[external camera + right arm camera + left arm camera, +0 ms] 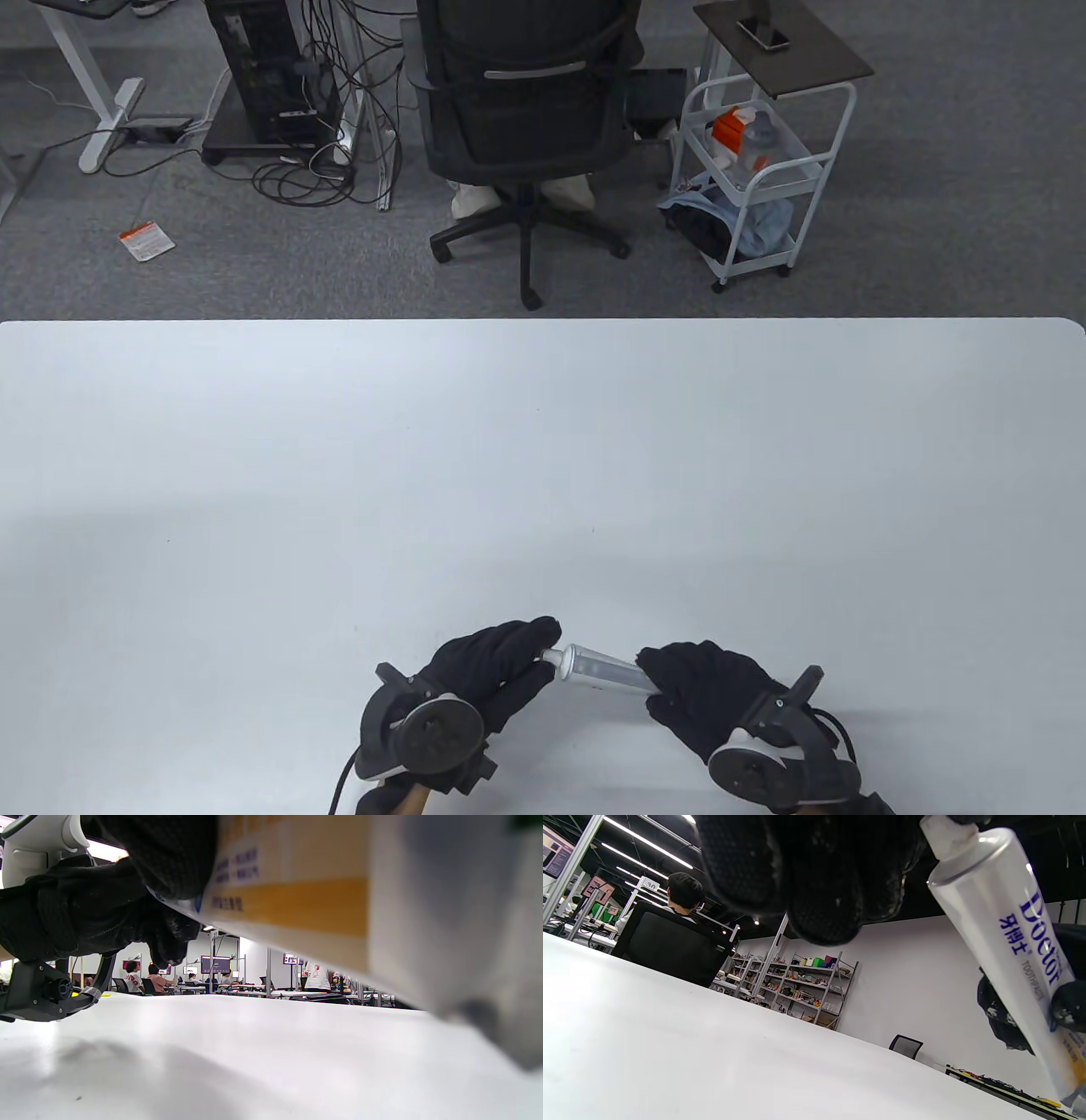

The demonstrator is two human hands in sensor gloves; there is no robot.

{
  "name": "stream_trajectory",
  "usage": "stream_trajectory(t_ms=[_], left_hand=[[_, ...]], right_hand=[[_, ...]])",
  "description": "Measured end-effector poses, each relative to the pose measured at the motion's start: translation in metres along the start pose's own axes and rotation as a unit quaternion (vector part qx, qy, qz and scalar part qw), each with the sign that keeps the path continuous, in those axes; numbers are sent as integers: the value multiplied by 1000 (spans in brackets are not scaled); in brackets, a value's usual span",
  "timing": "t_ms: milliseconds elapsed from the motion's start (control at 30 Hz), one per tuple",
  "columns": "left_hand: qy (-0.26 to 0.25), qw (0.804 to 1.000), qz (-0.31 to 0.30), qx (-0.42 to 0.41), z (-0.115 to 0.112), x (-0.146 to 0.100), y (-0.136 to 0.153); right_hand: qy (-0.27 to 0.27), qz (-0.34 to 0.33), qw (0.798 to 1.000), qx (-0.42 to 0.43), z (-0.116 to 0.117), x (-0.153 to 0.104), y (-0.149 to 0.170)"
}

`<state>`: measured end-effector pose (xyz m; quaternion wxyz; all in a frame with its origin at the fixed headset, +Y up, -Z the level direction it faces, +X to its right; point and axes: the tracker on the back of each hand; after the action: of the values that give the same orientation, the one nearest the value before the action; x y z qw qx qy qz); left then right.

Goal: Unscrew tube cap from toothpaste tube

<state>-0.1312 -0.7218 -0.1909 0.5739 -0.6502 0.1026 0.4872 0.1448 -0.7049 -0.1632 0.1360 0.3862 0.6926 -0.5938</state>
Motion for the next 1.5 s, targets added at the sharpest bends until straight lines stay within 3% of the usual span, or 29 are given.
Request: stream_trajectory(t_ms=[200,333,633,1033,1267,1500], left_hand=[[-13,999,23,-27,2,1,5],[-28,999,30,2,3,-1,5],[19,1000,-2,-9,2,1,1],[-17,1000,19,-8,5,-1,4],[-3,1000,-4,-16,8,-1,0],[-15,1000,12,-14,6,0,0]], right_hand=[[-11,-14,1000,0,3,1,-5],[-10,-10,1000,2,3,2,-4],[1,1,1000,11,-1,0,2],[-5,-6,1000,8,0,0,-1],[1,1,1000,13,-2,-1,2],[-4,-9,1000,10,0,0,-1]])
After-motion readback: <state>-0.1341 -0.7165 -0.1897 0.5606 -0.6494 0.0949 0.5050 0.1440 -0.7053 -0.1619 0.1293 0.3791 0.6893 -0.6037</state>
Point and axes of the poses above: the tracker on the back of each hand, its own y axis roughly to the little-finger side, its own x axis roughly from the wrist to the fingertips, z = x × y, and after that the axes turned 4 degrees about -z, right-handed
